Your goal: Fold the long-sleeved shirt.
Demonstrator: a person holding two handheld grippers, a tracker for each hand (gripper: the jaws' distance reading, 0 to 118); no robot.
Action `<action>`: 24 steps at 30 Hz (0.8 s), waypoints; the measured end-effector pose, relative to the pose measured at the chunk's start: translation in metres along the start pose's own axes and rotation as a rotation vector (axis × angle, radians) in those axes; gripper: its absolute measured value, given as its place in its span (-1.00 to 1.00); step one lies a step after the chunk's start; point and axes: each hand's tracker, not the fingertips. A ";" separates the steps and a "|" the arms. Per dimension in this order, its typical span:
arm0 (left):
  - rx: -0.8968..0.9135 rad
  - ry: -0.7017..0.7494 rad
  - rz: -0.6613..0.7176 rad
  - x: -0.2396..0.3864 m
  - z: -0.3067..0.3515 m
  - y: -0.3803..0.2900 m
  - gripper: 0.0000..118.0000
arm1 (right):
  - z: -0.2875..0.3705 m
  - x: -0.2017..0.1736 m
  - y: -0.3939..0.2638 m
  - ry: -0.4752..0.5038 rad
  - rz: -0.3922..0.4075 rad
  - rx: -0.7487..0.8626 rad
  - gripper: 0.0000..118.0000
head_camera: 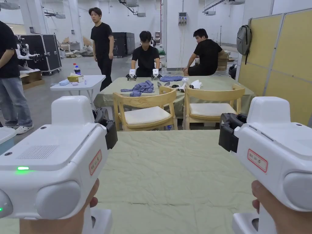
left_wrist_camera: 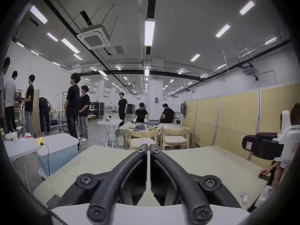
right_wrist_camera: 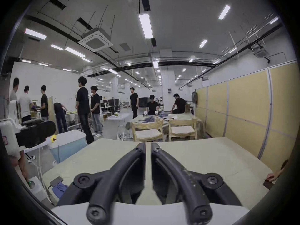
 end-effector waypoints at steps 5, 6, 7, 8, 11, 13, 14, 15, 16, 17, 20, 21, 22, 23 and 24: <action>0.015 0.046 -0.074 -0.006 -0.004 0.000 1.00 | -0.020 -0.003 -0.002 -0.049 0.002 -0.005 1.00; -0.002 0.037 -0.058 -0.009 -0.007 -0.001 1.00 | -0.026 -0.003 -0.003 -0.052 0.007 0.001 1.00; -0.011 0.040 -0.036 -0.012 -0.007 -0.002 1.00 | -0.029 -0.003 -0.003 -0.048 0.001 -0.002 1.00; 0.008 0.039 -0.004 -0.005 0.001 0.002 1.00 | -0.034 -0.002 -0.003 -0.045 0.000 -0.004 1.00; 0.020 0.057 -0.052 -0.001 0.005 0.002 1.00 | -0.004 -0.009 0.001 -0.038 0.013 0.000 1.00; 0.011 0.075 -0.102 -0.003 0.006 -0.003 1.00 | -0.009 -0.010 0.001 -0.042 0.023 0.006 1.00; 0.016 0.077 -0.110 -0.002 0.007 -0.003 1.00 | -0.009 -0.011 0.001 -0.042 0.027 0.013 1.00; 0.026 0.083 -0.115 -0.002 0.009 -0.004 1.00 | -0.008 -0.011 0.002 -0.042 0.026 0.016 1.00; 0.034 0.088 -0.119 -0.003 0.009 -0.005 1.00 | -0.008 -0.011 0.002 -0.041 0.025 0.018 1.00; 0.036 0.095 -0.121 -0.003 0.010 -0.004 1.00 | -0.007 -0.012 0.003 -0.039 0.023 0.015 1.00; 0.037 0.102 -0.112 -0.006 0.011 -0.003 1.00 | -0.006 -0.014 0.003 -0.068 0.033 0.007 1.00; 0.035 0.098 -0.112 -0.007 0.012 -0.003 1.00 | -0.005 -0.015 0.003 -0.080 0.040 0.011 1.00; 0.031 0.100 -0.118 -0.007 0.012 -0.004 1.00 | -0.004 -0.016 0.004 -0.088 0.041 0.012 1.00; 0.031 0.111 -0.135 -0.006 0.013 -0.005 1.00 | -0.004 -0.016 0.004 -0.092 0.043 0.012 1.00; 0.038 0.122 -0.148 -0.004 0.014 -0.005 1.00 | -0.004 -0.015 0.004 -0.097 0.044 0.012 1.00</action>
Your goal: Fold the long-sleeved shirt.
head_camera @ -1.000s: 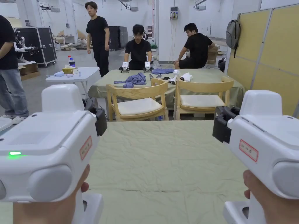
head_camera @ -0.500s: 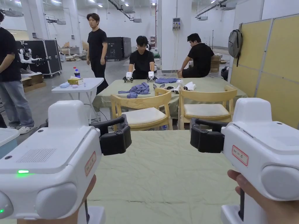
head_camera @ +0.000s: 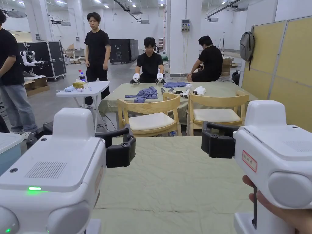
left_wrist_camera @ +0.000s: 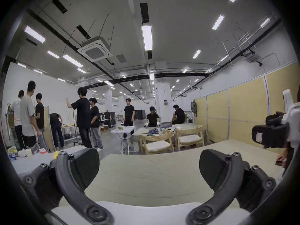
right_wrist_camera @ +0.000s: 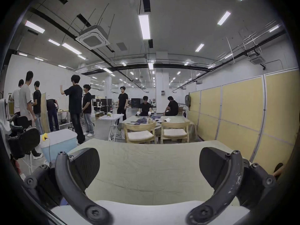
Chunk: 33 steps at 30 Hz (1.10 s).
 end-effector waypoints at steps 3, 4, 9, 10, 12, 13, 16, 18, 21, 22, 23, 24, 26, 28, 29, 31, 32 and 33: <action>0.015 0.003 -0.006 0.000 0.002 0.001 1.00 | 0.000 0.001 0.001 -0.009 -0.012 0.007 1.00; 0.015 -0.001 -0.001 -0.001 0.002 0.002 1.00 | 0.000 0.001 0.002 -0.006 -0.017 0.003 1.00; 0.012 -0.015 0.030 -0.007 0.003 0.006 1.00 | -0.001 0.000 0.002 -0.006 -0.030 -0.022 1.00; 0.012 -0.015 0.032 -0.008 0.003 0.006 1.00 | -0.001 0.000 0.002 -0.007 -0.032 -0.027 1.00; 0.014 -0.011 0.026 -0.009 0.004 0.006 1.00 | -0.001 0.000 0.002 -0.009 -0.045 -0.037 1.00; 0.014 -0.008 0.025 -0.009 0.004 0.006 1.00 | 0.000 0.001 0.003 -0.007 -0.053 -0.042 1.00; 0.013 -0.008 0.024 -0.011 0.005 0.006 1.00 | 0.001 0.000 0.003 -0.002 -0.052 -0.042 1.00; 0.010 -0.008 0.034 -0.012 0.005 0.006 1.00 | 0.001 -0.001 0.004 0.000 -0.041 -0.035 1.00; 0.002 -0.021 0.054 -0.014 0.004 0.006 1.00 | 0.002 -0.005 0.005 0.014 -0.029 -0.051 1.00; -0.002 -0.026 0.058 -0.015 0.003 0.006 1.00 | 0.002 -0.005 0.006 0.023 -0.032 -0.059 1.00; -0.004 -0.029 0.053 -0.015 0.002 0.006 1.00 | 0.001 -0.005 0.005 0.030 -0.039 -0.061 1.00; -0.013 -0.029 0.051 -0.015 0.002 0.006 1.00 | 0.001 -0.006 0.005 0.033 -0.046 -0.063 1.00; -0.016 -0.027 0.052 -0.015 0.001 0.005 1.00 | 0.001 -0.007 0.005 0.036 -0.046 -0.067 1.00; -0.017 -0.028 0.051 -0.016 0.002 0.005 1.00 | 0.001 -0.008 0.005 0.034 -0.043 -0.065 1.00; -0.018 -0.028 0.049 -0.016 0.002 0.005 1.00 | 0.000 -0.008 0.005 0.033 -0.043 -0.064 1.00; -0.017 -0.028 0.048 -0.017 0.002 0.005 1.00 | 0.000 -0.008 0.006 0.037 -0.047 -0.071 1.00; -0.017 -0.028 0.048 -0.017 0.002 0.006 1.00 | -0.001 -0.007 0.007 0.039 -0.048 -0.079 1.00; -0.015 -0.026 0.048 -0.018 0.002 0.006 1.00 | -0.002 -0.007 0.008 0.043 -0.056 -0.078 1.00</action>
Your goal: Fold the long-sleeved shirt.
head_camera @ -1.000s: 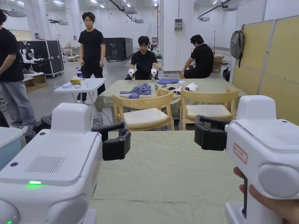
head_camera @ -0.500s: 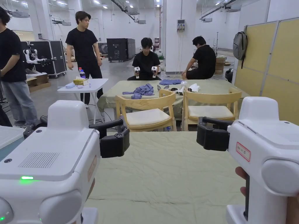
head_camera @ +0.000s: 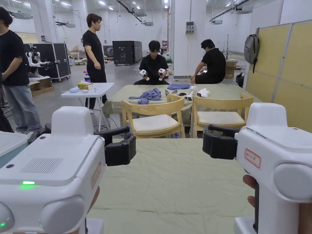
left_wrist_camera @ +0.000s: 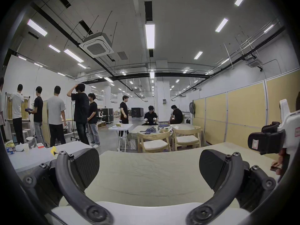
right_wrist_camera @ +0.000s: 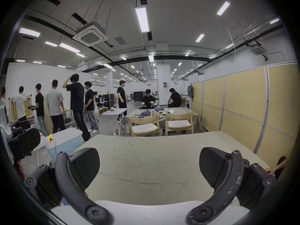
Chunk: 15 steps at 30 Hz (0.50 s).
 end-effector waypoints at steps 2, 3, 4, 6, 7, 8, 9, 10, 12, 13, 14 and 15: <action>0.004 0.002 0.003 -0.001 0.000 0.000 1.00 | 0.000 0.000 0.000 0.001 -0.010 0.003 1.00; 0.006 0.002 0.004 0.000 0.001 0.001 1.00 | -0.001 0.000 0.000 0.001 -0.007 0.002 1.00; 0.009 0.001 0.004 0.000 0.001 0.000 1.00 | -0.001 0.000 -0.001 -0.001 -0.002 0.001 1.00; 0.012 -0.001 0.000 0.000 0.002 0.000 1.00 | -0.001 -0.001 -0.002 -0.001 0.010 0.000 1.00; 0.013 0.000 -0.002 0.000 0.002 0.000 1.00 | -0.001 -0.002 -0.002 0.001 0.013 -0.001 1.00; 0.014 -0.002 -0.005 0.001 0.002 0.000 1.00 | 0.000 -0.002 -0.002 0.005 0.015 -0.002 1.00; 0.014 -0.005 -0.009 0.001 0.002 0.000 1.00 | 0.000 -0.003 -0.002 0.009 0.016 -0.003 1.00; 0.012 -0.006 -0.005 0.002 0.002 -0.001 1.00 | 0.000 -0.004 -0.002 0.013 0.017 -0.004 1.00; 0.013 -0.003 -0.008 0.002 0.002 0.000 1.00 | 0.000 -0.005 -0.002 0.016 0.018 -0.003 1.00; 0.013 -0.003 -0.009 0.002 0.002 0.000 1.00 | 0.000 -0.005 -0.002 0.017 0.016 -0.004 1.00; 0.014 0.000 -0.007 0.002 0.002 0.000 1.00 | 0.000 -0.005 -0.002 0.018 0.015 -0.005 1.00; 0.014 0.004 -0.002 0.001 0.003 0.000 1.00 | 0.000 -0.005 -0.002 0.021 0.013 -0.007 1.00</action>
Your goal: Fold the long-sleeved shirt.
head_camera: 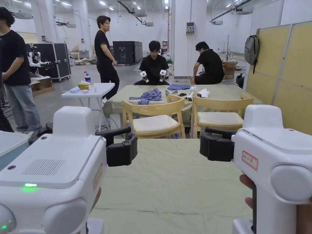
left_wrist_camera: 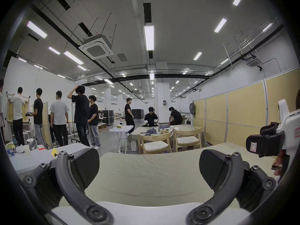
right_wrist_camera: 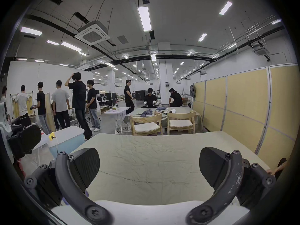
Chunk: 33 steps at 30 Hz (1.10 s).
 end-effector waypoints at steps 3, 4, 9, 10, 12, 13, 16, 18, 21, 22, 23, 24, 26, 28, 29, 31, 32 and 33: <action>-0.004 -0.001 0.007 -0.002 -0.001 -0.001 1.00 | 0.000 0.001 0.001 0.014 -0.024 -0.006 1.00; -0.007 -0.001 0.008 -0.003 -0.001 -0.001 1.00 | -0.001 0.002 0.001 0.018 -0.027 -0.008 1.00; -0.014 0.001 0.007 -0.004 0.000 -0.004 1.00 | -0.003 0.000 -0.001 -0.023 -0.018 -0.010 1.00; -0.014 0.000 0.009 -0.004 0.000 -0.004 1.00 | -0.003 -0.001 -0.002 -0.029 -0.015 -0.009 1.00; -0.015 0.009 0.017 -0.005 -0.001 -0.004 1.00 | -0.002 0.000 -0.001 -0.031 -0.017 -0.007 1.00; -0.016 0.010 0.020 -0.006 -0.001 -0.004 1.00 | -0.002 0.000 -0.002 -0.030 -0.019 -0.007 1.00; -0.015 0.010 0.022 -0.007 -0.001 -0.004 1.00 | -0.003 -0.001 -0.002 -0.028 -0.016 -0.007 1.00; -0.017 0.006 0.017 -0.007 -0.002 -0.004 1.00 | -0.002 -0.001 -0.002 -0.030 -0.013 -0.004 1.00; -0.015 0.008 0.015 -0.006 -0.001 -0.004 1.00 | -0.002 -0.001 -0.002 -0.034 -0.018 -0.001 1.00; -0.016 0.006 0.015 -0.006 -0.001 -0.005 1.00 | -0.003 -0.001 -0.002 -0.034 -0.020 -0.001 1.00; -0.016 0.005 0.015 -0.005 -0.001 -0.005 1.00 | -0.003 -0.001 -0.002 -0.035 -0.021 -0.002 1.00; -0.017 0.003 0.015 -0.005 -0.001 -0.005 1.00 | -0.003 -0.001 -0.002 -0.037 -0.020 -0.004 1.00; -0.018 -0.004 0.014 -0.005 -0.001 -0.005 1.00 | -0.004 -0.001 -0.002 -0.045 -0.017 -0.003 1.00; -0.018 -0.006 0.010 -0.005 -0.001 -0.004 1.00 | -0.004 0.000 -0.002 -0.050 -0.011 -0.001 1.00; -0.017 -0.003 0.010 -0.005 -0.001 -0.004 1.00 | -0.004 0.000 -0.002 -0.051 -0.010 0.001 1.00; -0.016 0.000 0.012 -0.006 -0.001 -0.004 1.00 | -0.004 0.000 -0.003 -0.053 -0.010 0.000 1.00; -0.017 0.002 0.014 -0.006 -0.001 -0.004 1.00 | -0.004 0.001 -0.003 -0.054 -0.011 -0.001 1.00; -0.018 0.002 0.016 -0.007 -0.001 -0.004 1.00 | -0.004 0.001 -0.003 -0.055 -0.014 -0.003 1.00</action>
